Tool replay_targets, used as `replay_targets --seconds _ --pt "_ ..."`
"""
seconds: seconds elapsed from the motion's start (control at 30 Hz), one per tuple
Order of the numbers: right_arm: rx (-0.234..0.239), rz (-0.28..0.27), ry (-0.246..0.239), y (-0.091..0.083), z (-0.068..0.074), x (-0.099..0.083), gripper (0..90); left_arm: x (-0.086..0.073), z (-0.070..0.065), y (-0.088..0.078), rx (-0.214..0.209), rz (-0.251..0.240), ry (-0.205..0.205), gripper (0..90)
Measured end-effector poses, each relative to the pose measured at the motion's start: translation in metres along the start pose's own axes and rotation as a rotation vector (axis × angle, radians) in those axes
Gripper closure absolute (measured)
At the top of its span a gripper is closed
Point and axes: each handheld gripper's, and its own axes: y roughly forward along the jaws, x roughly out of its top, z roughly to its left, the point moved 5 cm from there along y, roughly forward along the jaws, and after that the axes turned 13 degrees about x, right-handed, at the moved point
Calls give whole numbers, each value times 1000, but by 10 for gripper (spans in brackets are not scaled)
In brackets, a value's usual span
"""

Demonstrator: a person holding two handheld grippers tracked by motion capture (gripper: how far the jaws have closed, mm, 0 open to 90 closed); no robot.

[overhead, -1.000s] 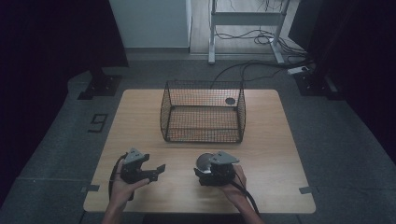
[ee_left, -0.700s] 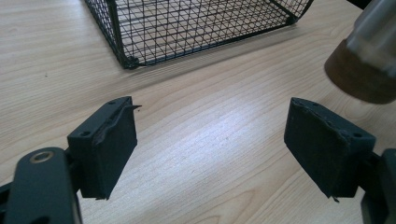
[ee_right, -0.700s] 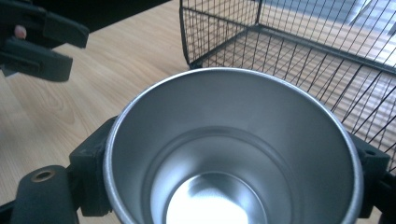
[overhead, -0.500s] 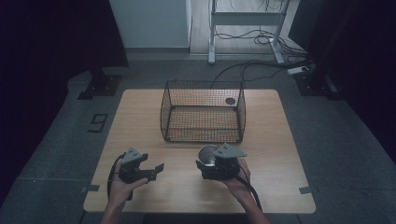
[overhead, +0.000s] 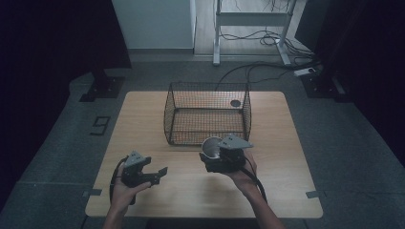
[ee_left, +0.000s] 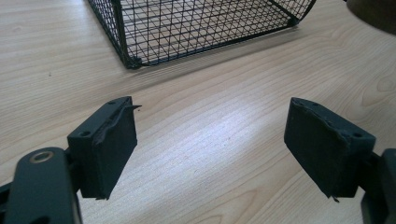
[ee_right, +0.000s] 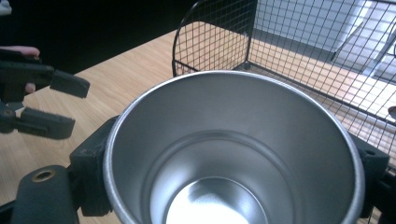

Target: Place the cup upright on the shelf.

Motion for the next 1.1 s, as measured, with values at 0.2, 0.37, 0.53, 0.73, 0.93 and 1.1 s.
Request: replay_targets --seconds 0.2,0.37,0.53,0.73,0.93,1.1 --pt "10 -9 -1 2 -2 13 146 0 1 -1 0 -2 -1 173" --pt "27 -23 4 3 -2 23 147 1 1 -2 8 -16 -9 175" --pt "35 -31 -7 3 0 37 147 2 2 -3 8 -18 -9 175" --pt "37 -36 -3 5 -4 48 148 2 2 -3 4 -14 -5 175" --pt "40 -43 -3 6 -6 58 149 1 3 -3 4 -15 -7 175" --pt "36 -42 -4 9 -8 63 149 2 3 -4 4 -17 -10 175"
